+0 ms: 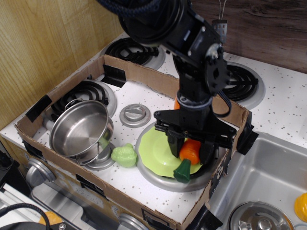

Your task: Take carrot off plate

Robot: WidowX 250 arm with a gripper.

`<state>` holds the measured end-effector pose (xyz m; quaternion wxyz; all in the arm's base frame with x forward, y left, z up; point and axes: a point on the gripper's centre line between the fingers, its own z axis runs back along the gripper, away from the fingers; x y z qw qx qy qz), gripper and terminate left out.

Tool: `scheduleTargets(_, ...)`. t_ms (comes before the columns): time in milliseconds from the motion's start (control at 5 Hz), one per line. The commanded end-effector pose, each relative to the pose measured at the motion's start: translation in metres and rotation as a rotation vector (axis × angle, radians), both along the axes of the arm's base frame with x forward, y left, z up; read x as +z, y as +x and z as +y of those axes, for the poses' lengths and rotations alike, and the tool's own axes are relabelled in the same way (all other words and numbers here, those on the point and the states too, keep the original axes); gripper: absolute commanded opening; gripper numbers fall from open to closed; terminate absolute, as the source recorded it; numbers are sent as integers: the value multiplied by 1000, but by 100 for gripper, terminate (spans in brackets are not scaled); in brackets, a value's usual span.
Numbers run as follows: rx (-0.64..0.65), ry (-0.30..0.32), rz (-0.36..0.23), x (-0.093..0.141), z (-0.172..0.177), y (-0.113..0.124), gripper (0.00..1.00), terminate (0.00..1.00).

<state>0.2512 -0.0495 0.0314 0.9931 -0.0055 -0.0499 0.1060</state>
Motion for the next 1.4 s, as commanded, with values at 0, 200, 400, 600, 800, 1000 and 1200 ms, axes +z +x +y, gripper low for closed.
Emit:
scheduleTargets(0,70,-65,-111,59,11,10,0,0)
scheduleTargets(200,34,7,-199,69,31,10,0,0)
scheduleTargets(400,-21,15,-246,75,55,11,0,0)
scheduleTargets(600,-60,120,-225,75,79,15,0,0)
scheduleTargets(800,-126,127,-173,65,118,23,0,0)
scheduleTargets(1000,-131,136,-97,64,152,22,0,0)
scheduleTargets(1200,-153,152,-82,67,171,16,0,0)
